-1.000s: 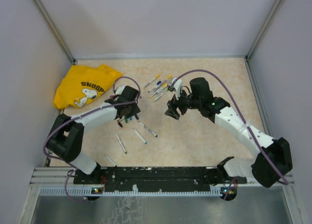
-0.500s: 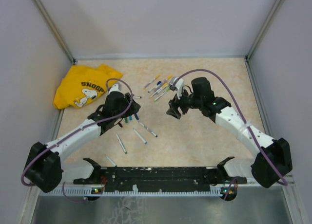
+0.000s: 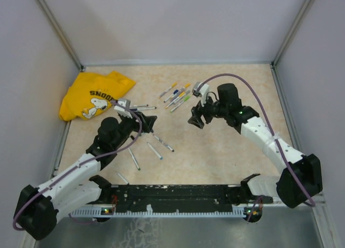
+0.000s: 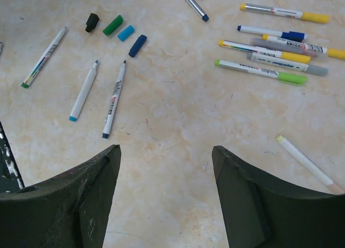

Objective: Open the pen caps
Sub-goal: Pick up the pen from the center of the board.

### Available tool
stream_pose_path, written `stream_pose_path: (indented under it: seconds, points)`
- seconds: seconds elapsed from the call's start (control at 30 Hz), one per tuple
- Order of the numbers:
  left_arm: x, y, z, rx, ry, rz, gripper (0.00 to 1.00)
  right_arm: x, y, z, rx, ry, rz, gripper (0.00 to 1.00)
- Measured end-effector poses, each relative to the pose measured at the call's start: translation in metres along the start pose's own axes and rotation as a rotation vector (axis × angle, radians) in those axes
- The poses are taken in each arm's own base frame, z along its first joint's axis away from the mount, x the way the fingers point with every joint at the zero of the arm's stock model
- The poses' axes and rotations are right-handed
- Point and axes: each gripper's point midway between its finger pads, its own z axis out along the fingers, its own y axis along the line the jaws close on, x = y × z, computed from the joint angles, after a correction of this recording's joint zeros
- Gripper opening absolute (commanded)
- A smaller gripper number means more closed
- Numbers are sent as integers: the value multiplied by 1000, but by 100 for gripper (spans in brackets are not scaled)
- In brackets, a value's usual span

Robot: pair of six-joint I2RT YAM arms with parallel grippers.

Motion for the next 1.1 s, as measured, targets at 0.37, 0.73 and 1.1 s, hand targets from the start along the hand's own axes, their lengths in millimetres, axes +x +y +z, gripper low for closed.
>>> stream_pose_path:
  seconds: [0.37, 0.73, 1.1]
  points:
    - [-18, 20, -8, -75, -121, 165, 100, -16, -14, 2, 4, -4, -9, 72]
    - [-13, 31, -31, -88, -201, 174, 100, -24, -62, 66, -20, 95, 27, 69]
    - [-21, 32, -46, -83, -293, 163, 100, 38, -116, 89, 159, 298, 94, 45]
